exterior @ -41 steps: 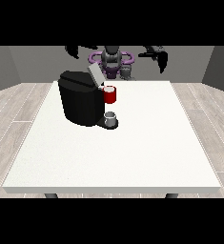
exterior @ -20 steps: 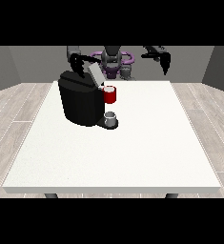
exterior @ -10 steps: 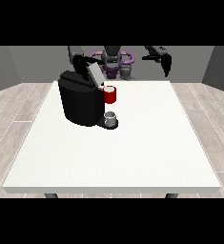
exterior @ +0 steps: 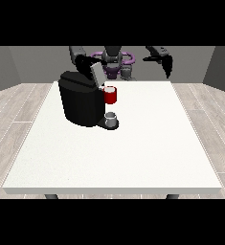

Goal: Insert the coffee pod into the coffee machine and close the lid

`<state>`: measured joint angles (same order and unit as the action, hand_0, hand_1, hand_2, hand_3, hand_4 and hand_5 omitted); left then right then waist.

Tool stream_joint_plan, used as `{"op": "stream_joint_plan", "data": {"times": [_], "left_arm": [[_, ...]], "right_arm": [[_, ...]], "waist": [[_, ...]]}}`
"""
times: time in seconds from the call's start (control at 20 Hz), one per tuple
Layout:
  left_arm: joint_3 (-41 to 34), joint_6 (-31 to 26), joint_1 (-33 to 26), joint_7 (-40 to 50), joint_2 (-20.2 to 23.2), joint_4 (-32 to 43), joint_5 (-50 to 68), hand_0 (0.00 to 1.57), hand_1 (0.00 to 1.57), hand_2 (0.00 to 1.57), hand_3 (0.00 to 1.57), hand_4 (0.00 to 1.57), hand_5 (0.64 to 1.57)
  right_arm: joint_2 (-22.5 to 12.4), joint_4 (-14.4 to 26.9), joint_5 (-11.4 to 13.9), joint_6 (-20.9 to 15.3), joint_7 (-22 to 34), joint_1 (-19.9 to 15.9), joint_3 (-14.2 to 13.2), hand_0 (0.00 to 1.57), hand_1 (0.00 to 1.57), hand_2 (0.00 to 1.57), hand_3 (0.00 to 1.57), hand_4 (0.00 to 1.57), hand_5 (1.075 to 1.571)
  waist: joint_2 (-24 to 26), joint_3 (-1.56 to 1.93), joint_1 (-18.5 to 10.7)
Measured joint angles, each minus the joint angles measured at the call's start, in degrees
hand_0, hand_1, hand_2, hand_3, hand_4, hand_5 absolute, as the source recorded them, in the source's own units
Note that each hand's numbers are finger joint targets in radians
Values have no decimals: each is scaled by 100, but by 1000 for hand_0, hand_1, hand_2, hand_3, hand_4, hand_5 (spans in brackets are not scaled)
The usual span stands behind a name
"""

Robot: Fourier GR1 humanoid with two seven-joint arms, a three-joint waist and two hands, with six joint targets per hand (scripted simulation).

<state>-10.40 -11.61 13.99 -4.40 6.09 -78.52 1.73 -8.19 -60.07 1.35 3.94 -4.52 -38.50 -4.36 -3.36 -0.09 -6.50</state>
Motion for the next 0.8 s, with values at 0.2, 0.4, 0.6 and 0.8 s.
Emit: {"op": "stream_joint_plan", "data": {"times": [0.2, 0.4, 0.6, 0.8], "left_arm": [[5, 86, 49, 54, 33, 0, -3, 0, 0, 0, 0, 148, 1571], [12, 92, 48, 46, 28, 88, 46, 0, 0, 0, 0, 181, 1571], [-1, 48, 130, -129, 84, 196, 75, 0, 0, 0, 0, 0, 1571], [72, -18, 150, -184, 103, 142, 96, 0, 0, 0, 0, 182, 1571]], "right_arm": [[84, 140, 121, -60, 70, -185, 79, 0, 0, 0, 0, 140, 1571], [175, 167, 305, -99, 136, -368, 243, 0, 0, 0, 0, 173, 1571], [185, 215, 523, -191, 179, -655, 329, 0, 0, 0, 0, 141, 1571], [288, 321, 671, -275, 137, -745, 393, 0, 0, 0, 0, 73, 1571]], "waist": [[-38, 5, -51], [-34, 8, -70], [-127, 6, -113], [-97, 7, -156]]}}
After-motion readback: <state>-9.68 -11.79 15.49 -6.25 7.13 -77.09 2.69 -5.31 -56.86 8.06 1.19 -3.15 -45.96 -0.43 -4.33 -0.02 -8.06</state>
